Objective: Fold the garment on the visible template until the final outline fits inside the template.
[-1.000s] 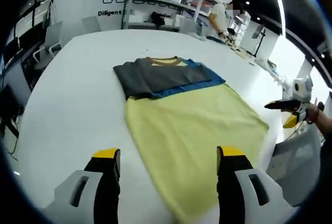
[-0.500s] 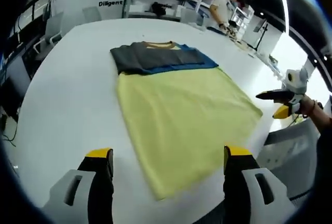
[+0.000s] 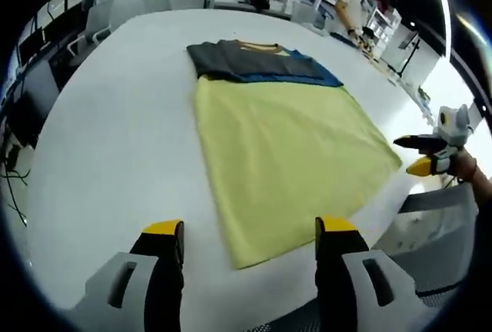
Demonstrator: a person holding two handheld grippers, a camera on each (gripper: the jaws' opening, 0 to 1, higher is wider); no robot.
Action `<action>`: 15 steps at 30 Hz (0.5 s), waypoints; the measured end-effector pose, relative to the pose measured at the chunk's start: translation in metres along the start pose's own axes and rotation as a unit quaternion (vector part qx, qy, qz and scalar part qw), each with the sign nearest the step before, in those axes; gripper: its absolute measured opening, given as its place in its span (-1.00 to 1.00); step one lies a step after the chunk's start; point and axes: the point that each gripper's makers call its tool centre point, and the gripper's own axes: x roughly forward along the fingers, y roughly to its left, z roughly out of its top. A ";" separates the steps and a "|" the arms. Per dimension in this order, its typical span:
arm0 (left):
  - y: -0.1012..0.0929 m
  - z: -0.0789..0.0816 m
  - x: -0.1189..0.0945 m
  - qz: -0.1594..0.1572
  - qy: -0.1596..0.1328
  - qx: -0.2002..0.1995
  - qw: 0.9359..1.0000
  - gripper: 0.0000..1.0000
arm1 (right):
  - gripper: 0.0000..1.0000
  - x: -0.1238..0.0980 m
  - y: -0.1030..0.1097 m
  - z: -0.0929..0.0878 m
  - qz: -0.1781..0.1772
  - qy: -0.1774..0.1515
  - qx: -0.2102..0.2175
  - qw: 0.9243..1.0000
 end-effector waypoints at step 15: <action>-0.003 -0.021 -0.004 0.031 0.028 0.005 0.999 -0.31 | -0.33 -0.002 -0.024 -0.019 -0.070 0.059 -0.055 0.994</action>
